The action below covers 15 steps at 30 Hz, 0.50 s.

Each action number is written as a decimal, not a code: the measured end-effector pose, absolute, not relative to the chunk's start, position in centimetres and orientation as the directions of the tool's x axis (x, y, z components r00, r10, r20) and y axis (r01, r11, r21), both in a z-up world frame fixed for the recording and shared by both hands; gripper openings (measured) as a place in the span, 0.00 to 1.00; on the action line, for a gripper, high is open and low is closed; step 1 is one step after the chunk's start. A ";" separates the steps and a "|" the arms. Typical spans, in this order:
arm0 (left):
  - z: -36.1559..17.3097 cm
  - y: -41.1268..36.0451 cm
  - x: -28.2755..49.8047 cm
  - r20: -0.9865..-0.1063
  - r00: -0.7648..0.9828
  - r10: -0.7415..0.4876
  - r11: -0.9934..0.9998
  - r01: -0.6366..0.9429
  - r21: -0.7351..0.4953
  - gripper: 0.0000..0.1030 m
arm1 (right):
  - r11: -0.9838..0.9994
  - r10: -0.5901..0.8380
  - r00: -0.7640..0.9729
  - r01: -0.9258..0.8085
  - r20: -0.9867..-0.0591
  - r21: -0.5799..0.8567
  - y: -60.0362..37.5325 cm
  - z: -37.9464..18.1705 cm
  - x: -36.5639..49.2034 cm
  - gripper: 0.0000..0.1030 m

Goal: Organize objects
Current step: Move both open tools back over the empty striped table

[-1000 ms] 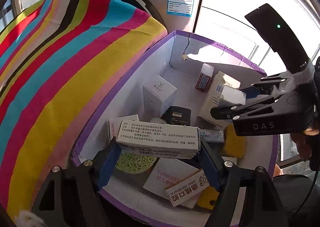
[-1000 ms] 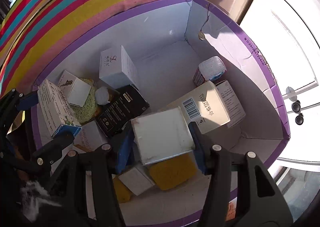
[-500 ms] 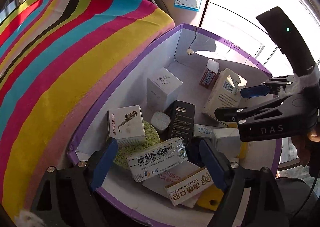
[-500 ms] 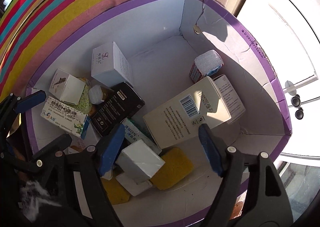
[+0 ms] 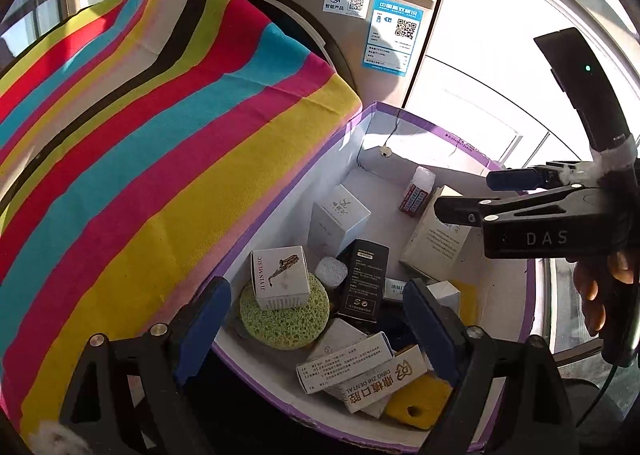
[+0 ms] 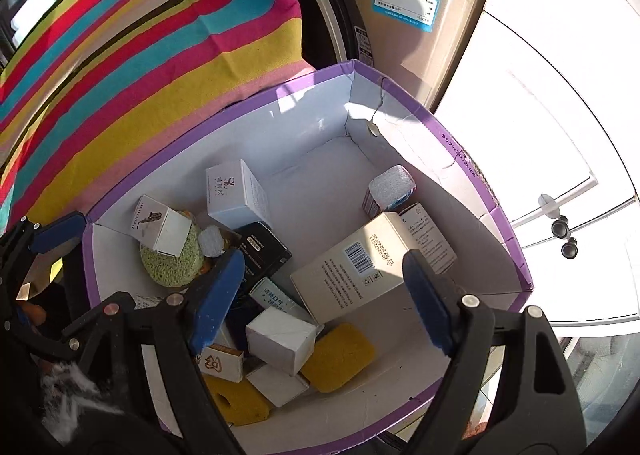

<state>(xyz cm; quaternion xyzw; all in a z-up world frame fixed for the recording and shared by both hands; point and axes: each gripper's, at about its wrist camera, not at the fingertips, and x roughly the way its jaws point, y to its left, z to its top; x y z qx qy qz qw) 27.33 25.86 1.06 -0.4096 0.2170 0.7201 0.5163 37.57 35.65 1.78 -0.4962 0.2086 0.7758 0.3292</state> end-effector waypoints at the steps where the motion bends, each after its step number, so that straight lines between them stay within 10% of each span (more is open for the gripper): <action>1: 1.5 25.5 27.3 -0.807 -0.135 0.576 -0.373 -0.921 -0.113 0.86 | -0.704 0.321 -0.305 -0.711 -0.896 -0.010 36.1 2.3 37.5 0.82; 15: 4.9 19.2 24.6 -0.724 -0.187 0.664 -0.458 -0.867 -0.195 1.00 | -0.727 0.469 -0.384 -0.679 -0.795 -0.102 33.9 4.7 33.9 0.93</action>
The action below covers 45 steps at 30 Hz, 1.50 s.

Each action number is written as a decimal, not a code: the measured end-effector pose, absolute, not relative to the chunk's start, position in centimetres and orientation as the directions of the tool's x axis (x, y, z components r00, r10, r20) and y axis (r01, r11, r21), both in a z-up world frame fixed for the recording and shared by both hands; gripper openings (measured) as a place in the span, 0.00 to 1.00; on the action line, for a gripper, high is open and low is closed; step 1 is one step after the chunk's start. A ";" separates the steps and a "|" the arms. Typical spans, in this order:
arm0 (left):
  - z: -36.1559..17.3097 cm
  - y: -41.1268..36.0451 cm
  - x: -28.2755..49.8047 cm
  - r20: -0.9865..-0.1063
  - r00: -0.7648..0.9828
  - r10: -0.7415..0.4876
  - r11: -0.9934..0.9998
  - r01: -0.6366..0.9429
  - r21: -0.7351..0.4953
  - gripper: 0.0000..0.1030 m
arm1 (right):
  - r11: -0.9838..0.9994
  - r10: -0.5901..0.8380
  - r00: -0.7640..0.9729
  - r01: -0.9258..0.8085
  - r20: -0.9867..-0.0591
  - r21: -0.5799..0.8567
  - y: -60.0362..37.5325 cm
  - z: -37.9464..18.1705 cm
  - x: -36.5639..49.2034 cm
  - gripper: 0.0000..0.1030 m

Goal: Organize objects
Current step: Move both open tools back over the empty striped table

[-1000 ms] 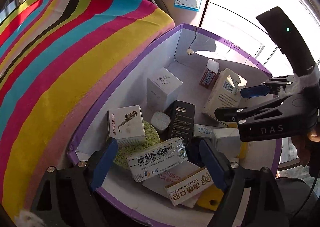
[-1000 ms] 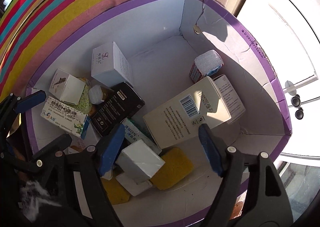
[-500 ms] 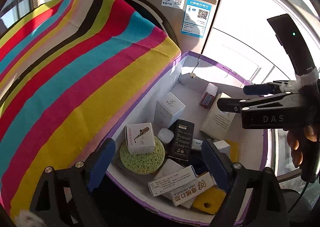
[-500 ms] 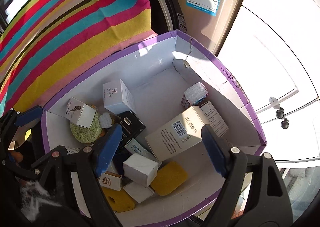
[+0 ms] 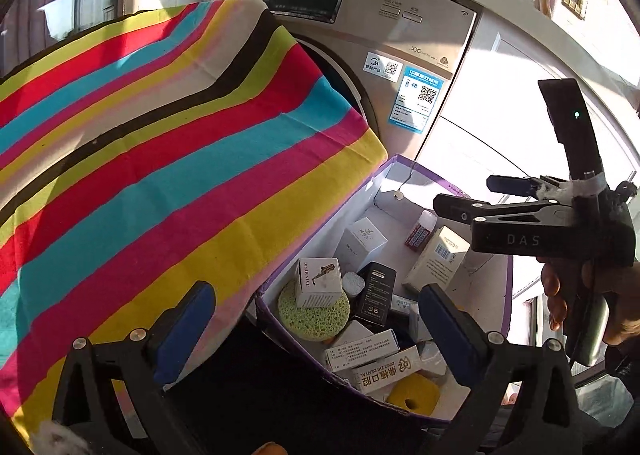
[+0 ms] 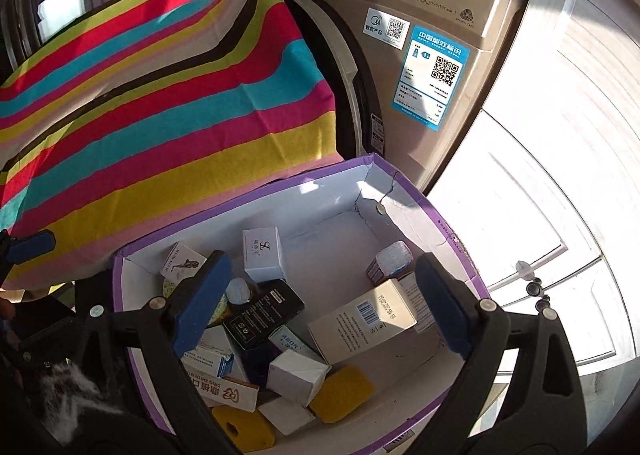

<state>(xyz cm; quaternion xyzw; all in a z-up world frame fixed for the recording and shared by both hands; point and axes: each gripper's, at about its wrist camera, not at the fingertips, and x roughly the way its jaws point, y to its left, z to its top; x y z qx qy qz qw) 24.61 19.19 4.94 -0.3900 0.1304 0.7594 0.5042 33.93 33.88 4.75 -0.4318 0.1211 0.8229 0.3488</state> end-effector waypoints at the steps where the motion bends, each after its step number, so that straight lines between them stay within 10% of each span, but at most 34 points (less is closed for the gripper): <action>1: 5.3 18.8 24.2 -0.717 -0.199 0.667 -0.470 -0.860 -0.198 1.00 | -0.732 0.474 -0.385 -0.672 -0.792 -0.111 33.7 4.9 33.6 0.93; 45: 3.1 4.1 2.0 -0.819 -0.516 0.250 -0.947 -0.308 -0.094 1.00 | -0.953 0.181 -0.579 -0.303 -0.795 0.004 21.9 2.8 5.5 0.94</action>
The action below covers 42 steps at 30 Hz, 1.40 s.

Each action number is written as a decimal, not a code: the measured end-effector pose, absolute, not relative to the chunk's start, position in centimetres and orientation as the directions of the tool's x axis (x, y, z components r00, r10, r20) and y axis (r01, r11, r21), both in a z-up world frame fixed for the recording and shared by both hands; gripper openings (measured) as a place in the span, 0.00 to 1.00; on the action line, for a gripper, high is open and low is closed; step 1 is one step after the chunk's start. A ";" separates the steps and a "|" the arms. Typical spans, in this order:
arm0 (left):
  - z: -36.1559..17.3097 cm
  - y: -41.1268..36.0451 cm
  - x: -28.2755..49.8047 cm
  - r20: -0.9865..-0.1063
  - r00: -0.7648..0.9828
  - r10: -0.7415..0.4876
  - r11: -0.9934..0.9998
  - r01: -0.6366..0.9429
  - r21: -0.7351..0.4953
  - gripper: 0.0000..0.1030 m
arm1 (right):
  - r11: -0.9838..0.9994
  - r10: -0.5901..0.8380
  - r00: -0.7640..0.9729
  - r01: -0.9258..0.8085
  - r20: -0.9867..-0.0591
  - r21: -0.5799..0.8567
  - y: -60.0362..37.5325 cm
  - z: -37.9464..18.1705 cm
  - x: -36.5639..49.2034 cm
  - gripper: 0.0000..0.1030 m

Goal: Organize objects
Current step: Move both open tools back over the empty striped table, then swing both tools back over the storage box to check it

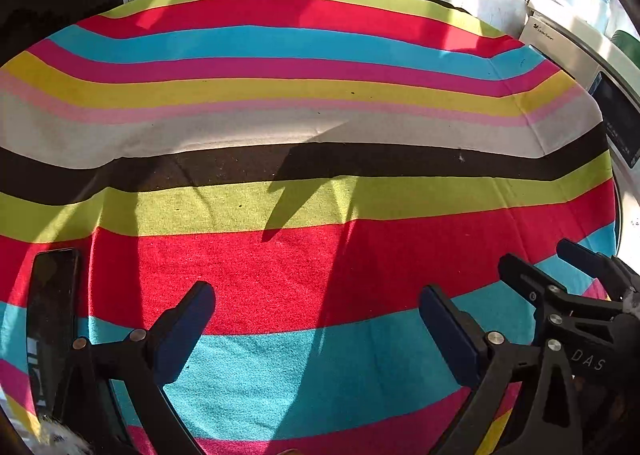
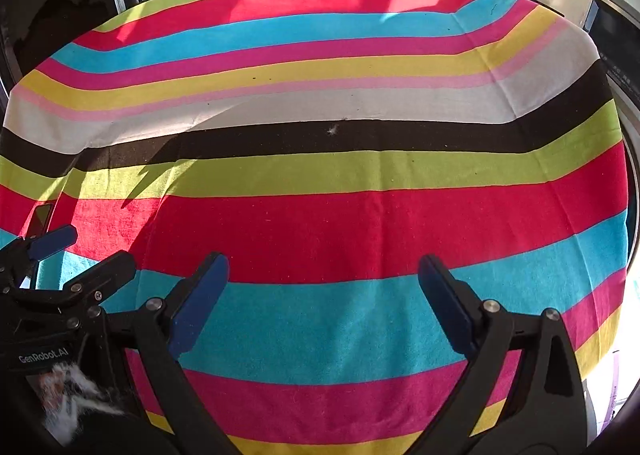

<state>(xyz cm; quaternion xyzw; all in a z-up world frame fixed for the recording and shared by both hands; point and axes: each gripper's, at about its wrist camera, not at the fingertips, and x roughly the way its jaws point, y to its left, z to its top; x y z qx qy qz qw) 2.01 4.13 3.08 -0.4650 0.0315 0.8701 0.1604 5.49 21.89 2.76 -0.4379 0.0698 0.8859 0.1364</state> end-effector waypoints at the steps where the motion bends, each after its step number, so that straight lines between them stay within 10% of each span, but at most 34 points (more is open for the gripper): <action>1: 3.0 4.0 1.6 -0.820 -0.518 0.244 -0.949 -0.301 -0.092 1.00 | -0.953 0.181 -0.577 -0.302 -0.796 0.002 21.8 2.7 5.0 0.94; 17: 3.8 5.5 0.4 -0.816 -0.531 0.228 -0.945 -0.323 -0.054 1.00 | -0.944 0.170 -0.565 -0.328 -0.807 0.031 23.1 2.5 2.5 0.94; 27: 7.3 17.1 17.0 -0.778 -0.271 0.566 -0.629 -0.752 -0.195 1.00 | -0.782 0.363 -0.345 -0.617 -0.866 -0.082 30.3 4.5 24.1 0.94; 42: 0.4 26.7 28.3 -0.912 -0.134 0.387 -0.470 -0.880 -0.071 1.00 | -0.525 0.356 -0.033 -0.834 -0.934 -0.171 36.4 -1.5 40.7 0.94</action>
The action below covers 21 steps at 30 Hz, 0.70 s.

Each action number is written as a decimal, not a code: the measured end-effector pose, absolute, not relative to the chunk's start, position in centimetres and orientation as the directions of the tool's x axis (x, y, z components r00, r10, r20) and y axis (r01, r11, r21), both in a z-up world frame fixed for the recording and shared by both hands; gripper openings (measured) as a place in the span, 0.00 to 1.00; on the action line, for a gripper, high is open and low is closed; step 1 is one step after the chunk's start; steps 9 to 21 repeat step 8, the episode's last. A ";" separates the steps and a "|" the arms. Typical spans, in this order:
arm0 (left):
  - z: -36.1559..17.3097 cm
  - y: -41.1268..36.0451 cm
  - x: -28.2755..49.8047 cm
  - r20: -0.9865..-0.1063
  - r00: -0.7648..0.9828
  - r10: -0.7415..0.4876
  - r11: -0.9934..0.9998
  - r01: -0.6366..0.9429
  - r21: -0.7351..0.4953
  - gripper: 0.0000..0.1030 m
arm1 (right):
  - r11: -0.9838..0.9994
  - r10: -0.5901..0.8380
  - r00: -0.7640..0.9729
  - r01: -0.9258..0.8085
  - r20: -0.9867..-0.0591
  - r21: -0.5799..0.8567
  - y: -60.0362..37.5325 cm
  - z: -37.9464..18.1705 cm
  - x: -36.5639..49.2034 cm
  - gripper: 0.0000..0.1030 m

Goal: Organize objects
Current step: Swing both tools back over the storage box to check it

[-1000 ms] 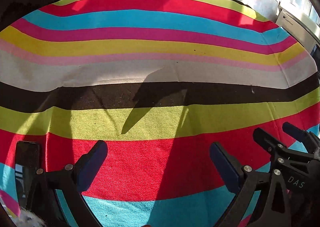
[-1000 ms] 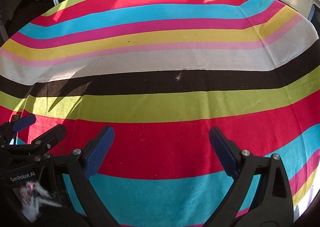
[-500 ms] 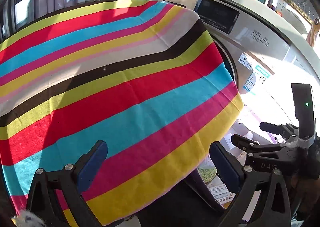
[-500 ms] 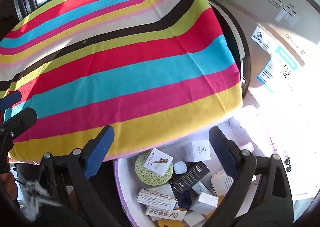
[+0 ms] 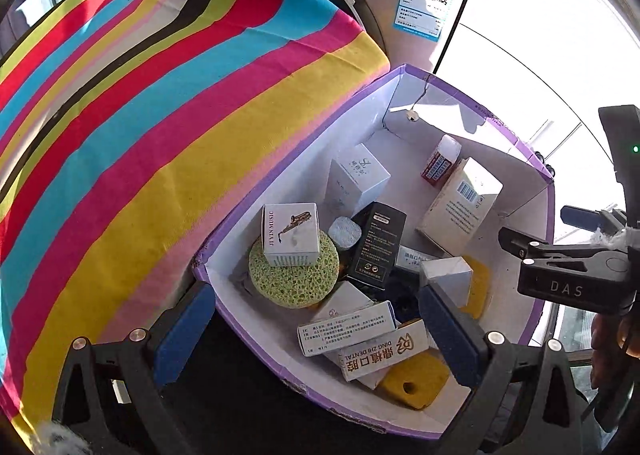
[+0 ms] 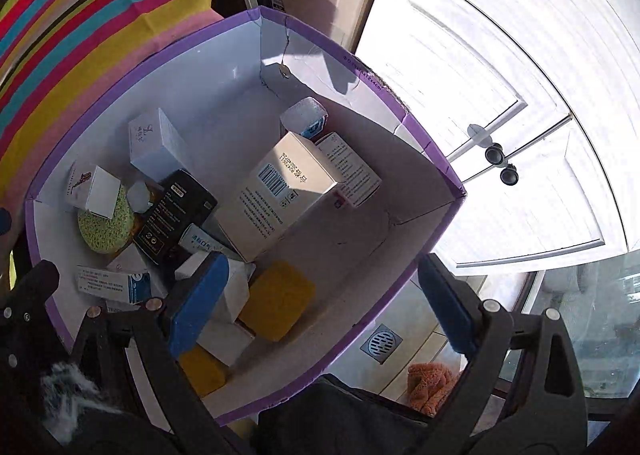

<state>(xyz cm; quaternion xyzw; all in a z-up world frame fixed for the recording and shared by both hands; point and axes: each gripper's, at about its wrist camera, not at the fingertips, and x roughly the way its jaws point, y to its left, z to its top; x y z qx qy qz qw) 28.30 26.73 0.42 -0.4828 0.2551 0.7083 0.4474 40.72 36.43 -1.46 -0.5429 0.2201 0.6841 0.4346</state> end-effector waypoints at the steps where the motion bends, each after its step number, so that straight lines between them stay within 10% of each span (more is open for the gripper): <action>1: 0.2 27.0 28.5 -0.914 -0.130 0.384 -0.468 -0.881 -0.071 1.00 | -0.524 0.356 -0.030 -0.834 -0.934 -0.173 36.5 -1.7 40.8 0.94; 21: 0.0 28.0 29.6 -0.923 -0.125 0.364 -0.438 -0.897 -0.052 1.00 | -0.525 0.355 -0.032 -0.834 -0.934 -0.170 36.9 -2.5 41.2 0.94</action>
